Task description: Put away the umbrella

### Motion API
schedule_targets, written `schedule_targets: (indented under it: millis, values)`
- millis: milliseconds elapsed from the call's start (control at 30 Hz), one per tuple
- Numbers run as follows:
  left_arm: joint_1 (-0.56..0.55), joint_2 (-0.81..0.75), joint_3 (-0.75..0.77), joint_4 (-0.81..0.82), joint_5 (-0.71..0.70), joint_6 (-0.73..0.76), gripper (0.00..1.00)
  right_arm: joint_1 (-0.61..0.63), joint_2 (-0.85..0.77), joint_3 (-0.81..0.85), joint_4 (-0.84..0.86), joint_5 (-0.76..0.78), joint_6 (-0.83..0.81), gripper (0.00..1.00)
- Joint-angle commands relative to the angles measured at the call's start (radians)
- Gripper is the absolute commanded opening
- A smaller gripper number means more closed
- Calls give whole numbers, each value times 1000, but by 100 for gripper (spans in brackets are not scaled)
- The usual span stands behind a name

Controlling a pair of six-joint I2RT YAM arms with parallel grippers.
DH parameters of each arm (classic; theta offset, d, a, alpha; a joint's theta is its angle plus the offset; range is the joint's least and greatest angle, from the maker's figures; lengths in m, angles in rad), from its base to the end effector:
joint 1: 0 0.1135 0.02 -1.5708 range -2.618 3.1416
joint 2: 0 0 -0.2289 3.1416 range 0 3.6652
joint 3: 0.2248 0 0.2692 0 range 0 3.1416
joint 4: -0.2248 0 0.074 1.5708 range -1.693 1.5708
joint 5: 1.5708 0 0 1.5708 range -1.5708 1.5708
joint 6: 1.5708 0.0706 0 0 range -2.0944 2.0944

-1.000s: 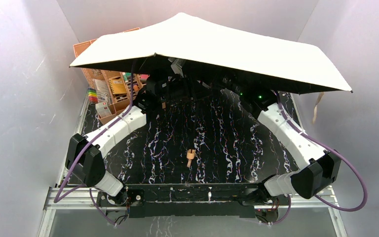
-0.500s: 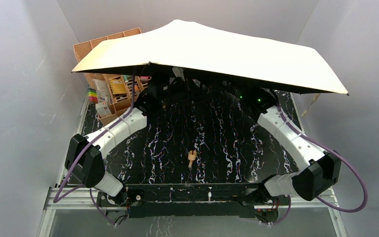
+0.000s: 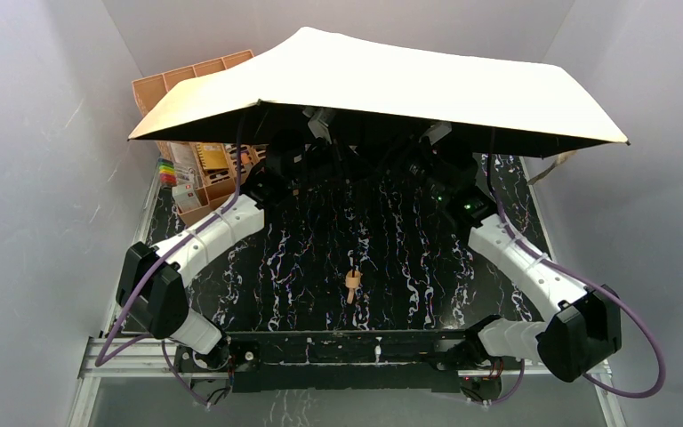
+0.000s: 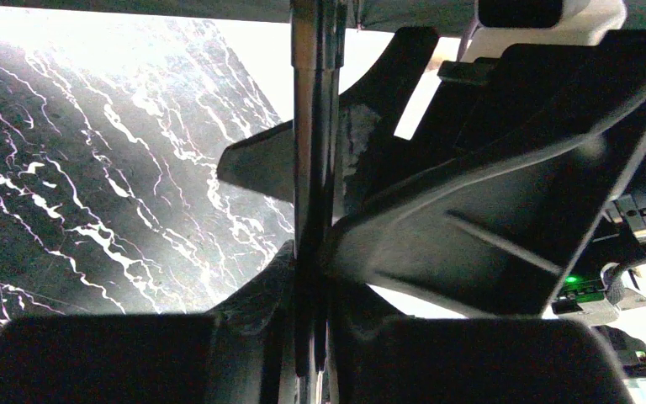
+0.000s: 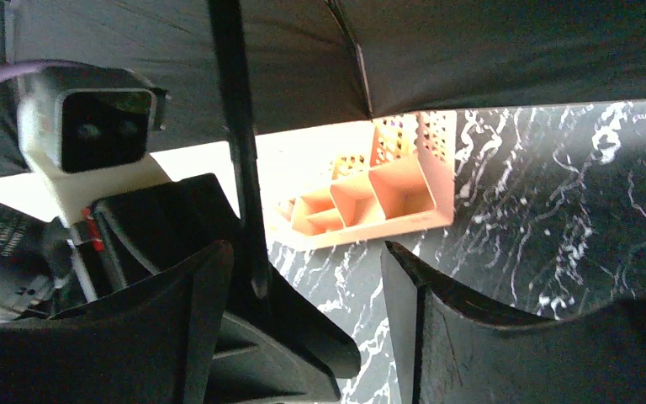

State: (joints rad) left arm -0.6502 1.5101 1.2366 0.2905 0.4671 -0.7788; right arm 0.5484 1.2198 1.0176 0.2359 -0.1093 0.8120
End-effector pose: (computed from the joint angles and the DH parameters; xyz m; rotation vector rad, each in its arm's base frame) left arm 0.3087 -0.2747 0.3312 0.3033 1.7344 -1.4481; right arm 0.2985 0.1914 0.3394 0.1246 1.6519 1.1462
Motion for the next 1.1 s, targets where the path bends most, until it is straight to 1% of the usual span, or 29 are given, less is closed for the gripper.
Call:
schedule_targets:
  millis: [0, 67, 233, 533, 800, 1067]
  values:
    - [4, -61, 4, -17, -5, -21, 0, -39, -4, 28, 190, -73, 15, 75]
    - [4, -66, -2, -21, -4, -17, 0, -73, 20, 56, 206, -121, 33, 77]
    - [5, -64, -4, -22, 10, -17, 0, -127, 81, 90, 317, -199, 71, 79]
    - [4, -55, 4, -49, 19, 2, 0, -141, 190, 144, 516, -223, 142, 83]
    - [1, -41, 14, -59, 36, 4, 0, -142, 255, 217, 524, -167, 162, 84]
    - [-3, -31, 38, -92, 48, 24, 0, -142, 342, 300, 548, -161, 166, 82]
